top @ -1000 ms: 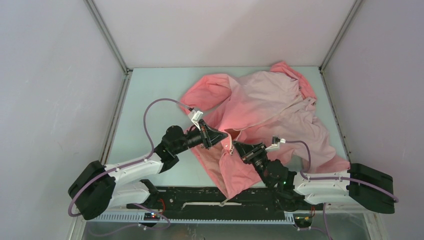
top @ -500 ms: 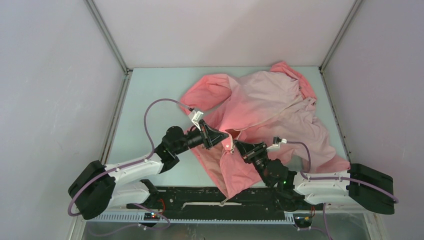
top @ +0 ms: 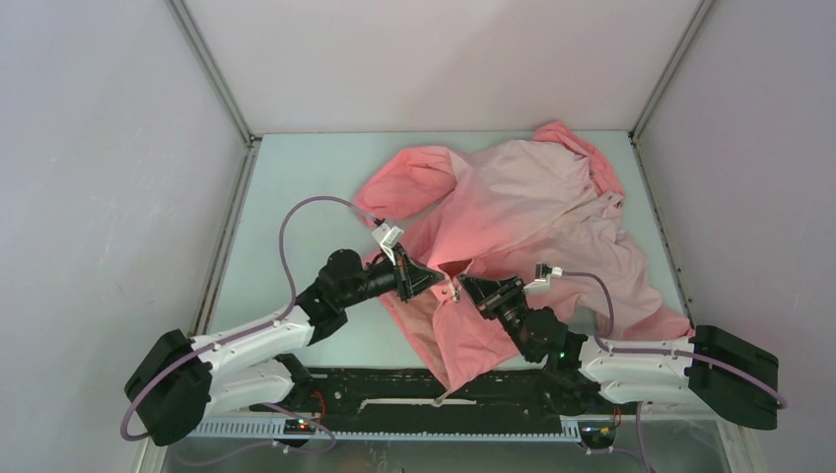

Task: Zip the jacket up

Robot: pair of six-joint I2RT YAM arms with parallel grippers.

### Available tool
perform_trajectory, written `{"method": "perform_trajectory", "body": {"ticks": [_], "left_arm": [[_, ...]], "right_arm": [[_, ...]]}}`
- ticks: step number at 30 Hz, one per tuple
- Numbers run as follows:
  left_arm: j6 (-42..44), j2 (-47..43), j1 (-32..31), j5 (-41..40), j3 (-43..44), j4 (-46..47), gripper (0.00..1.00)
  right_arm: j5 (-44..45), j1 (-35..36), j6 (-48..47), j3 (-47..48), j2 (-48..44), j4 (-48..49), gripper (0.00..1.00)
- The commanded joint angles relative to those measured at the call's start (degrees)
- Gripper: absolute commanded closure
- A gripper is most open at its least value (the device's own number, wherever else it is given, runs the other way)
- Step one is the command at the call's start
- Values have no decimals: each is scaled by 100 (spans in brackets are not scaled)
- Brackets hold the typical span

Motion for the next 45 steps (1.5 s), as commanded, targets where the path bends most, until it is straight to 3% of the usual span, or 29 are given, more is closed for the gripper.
{"method": "perform_trajectory", "body": {"ticks": [1, 14, 24, 32, 41, 45], "left_arm": [[521, -197, -81, 273, 389, -596, 100], [858, -72, -129, 194, 1046, -1614, 100], [1361, 48, -291, -678, 1447, -2606, 100], [1160, 39, -361, -783, 1689, -2897, 100], [1653, -50, -844, -1452, 1705, -3251, 100], [1522, 29, -849, -1234, 1841, -3540, 100]], "right_arm": [[-127, -118, -5, 386, -107, -236, 100], [-869, -376, -146, 869, -149, -1372, 100], [-665, -295, -439, 1593, -402, -3153, 100], [-334, -144, -871, 1978, -122, -3694, 100], [-326, -312, -54, 2362, -69, -4477, 100], [-338, -319, 57, 2442, -45, -4775, 100]]}}
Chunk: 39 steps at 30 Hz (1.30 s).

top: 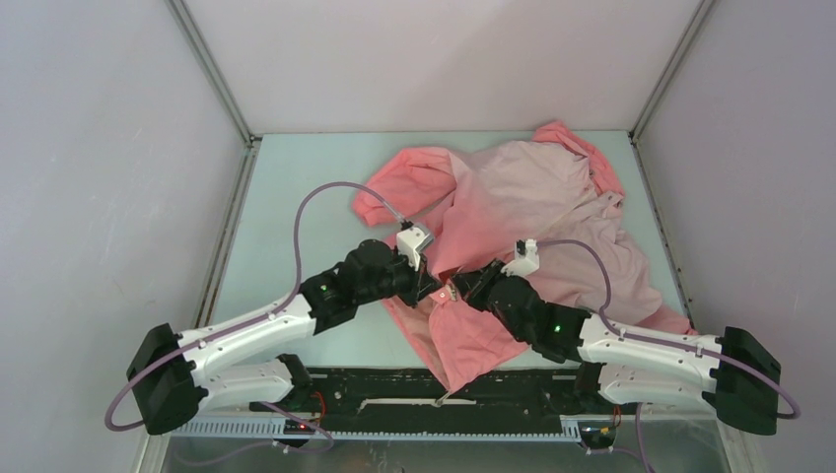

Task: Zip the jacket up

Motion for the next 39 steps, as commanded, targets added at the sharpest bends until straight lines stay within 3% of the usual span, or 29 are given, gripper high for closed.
{"method": "perform_trajectory", "body": {"ticks": [1, 7, 11, 18, 24, 29, 33, 39], "left_arm": [[49, -51, -67, 118, 406, -200, 100], [-162, -3, 45, 291, 682, -689, 98], [-849, 0, 514, 821, 710, -689, 69], [-1667, -228, 752, 1377, 295, -221, 49], [-1925, -319, 756, 1343, 146, -219, 46], [-2004, -224, 751, 1249, 132, -437, 52], [-2138, -194, 751, 1106, 109, -462, 44], [-2219, -261, 751, 536, 311, -1104, 43]], "right_arm": [[177, -35, 333, 343, 27, -327, 100], [182, 11, 322, 343, 69, -285, 100], [155, 43, 305, 344, 166, -183, 100], [207, 72, 263, 343, 142, -59, 100], [233, 74, 341, 343, 158, -50, 100], [256, 74, 345, 343, 159, -13, 100], [263, 78, 357, 343, 197, -13, 100], [277, 84, 375, 343, 170, -56, 100]]}}
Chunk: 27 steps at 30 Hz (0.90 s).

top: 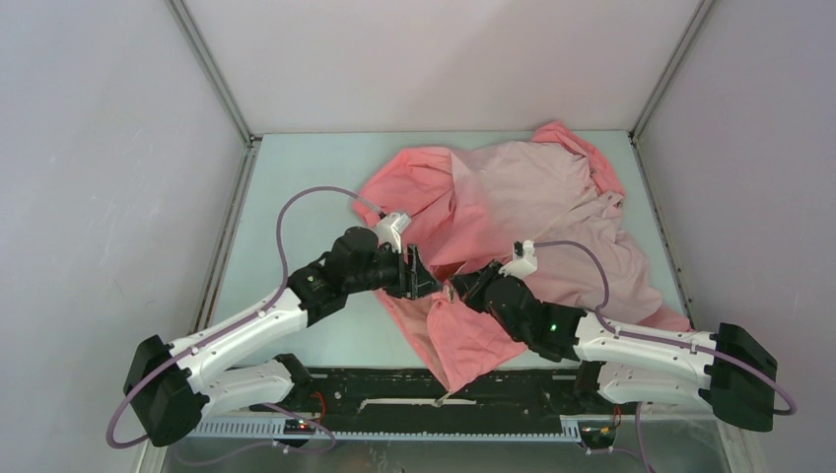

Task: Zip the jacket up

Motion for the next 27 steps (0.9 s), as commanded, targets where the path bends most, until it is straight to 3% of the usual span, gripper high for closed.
{"method": "perform_trajectory", "body": {"ticks": [1, 5, 13, 19, 22, 27], "left_arm": [[-263, -106, 8, -517, 83, -484, 43], [-606, -134, 3, -728, 77, -629, 41], [-981, -38, -2, 27, -27, 137, 41], [-892, 163, -56, 295, -17, 288, 51], [-773, 222, -67, 314, -11, 252, 63], [-404, 405, -67, 480, 177, -30, 69]], "right_arm": [[259, 31, 83, 223, -20, 193, 100], [260, 30, 90, 223, -31, 186, 100], [260, 39, 89, 223, -32, 188, 100], [196, 26, 88, 223, -12, 244, 100], [177, 22, 93, 223, -14, 255, 100], [146, 20, 2, 223, -17, 330, 100]]}}
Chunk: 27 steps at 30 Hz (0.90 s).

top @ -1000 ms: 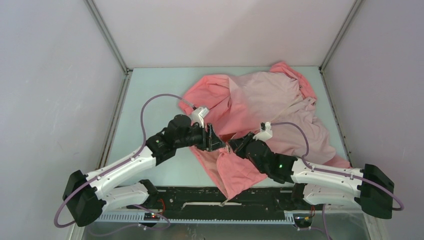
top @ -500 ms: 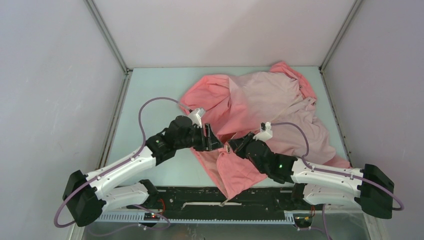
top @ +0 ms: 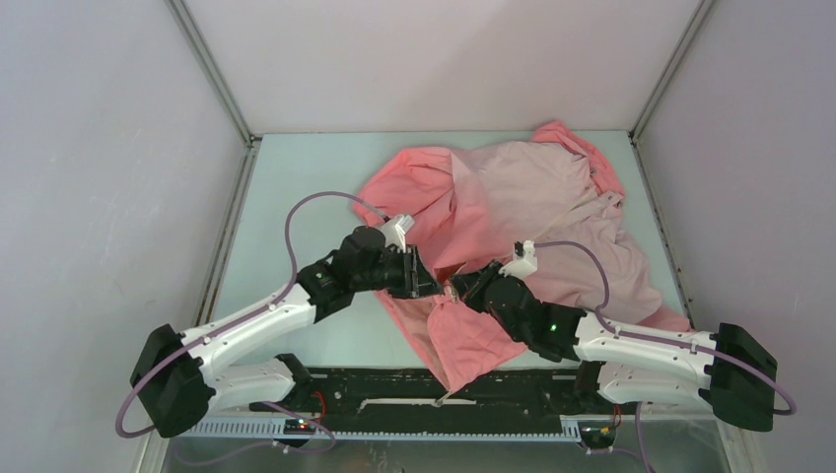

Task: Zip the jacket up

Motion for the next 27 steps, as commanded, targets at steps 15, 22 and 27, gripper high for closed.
{"method": "perform_trajectory", "body": {"ticks": [15, 22, 27], "left_arm": [[284, 360, -42, 742, 393, 20, 64], [321, 455, -38, 835, 439, 30, 82], [519, 611, -35, 1085, 553, -55, 98]], "right_arm": [[144, 27, -135, 343, 106, 222, 100], [152, 48, -106, 346, 128, 162, 100], [62, 36, -138, 346, 191, 313, 100]]}}
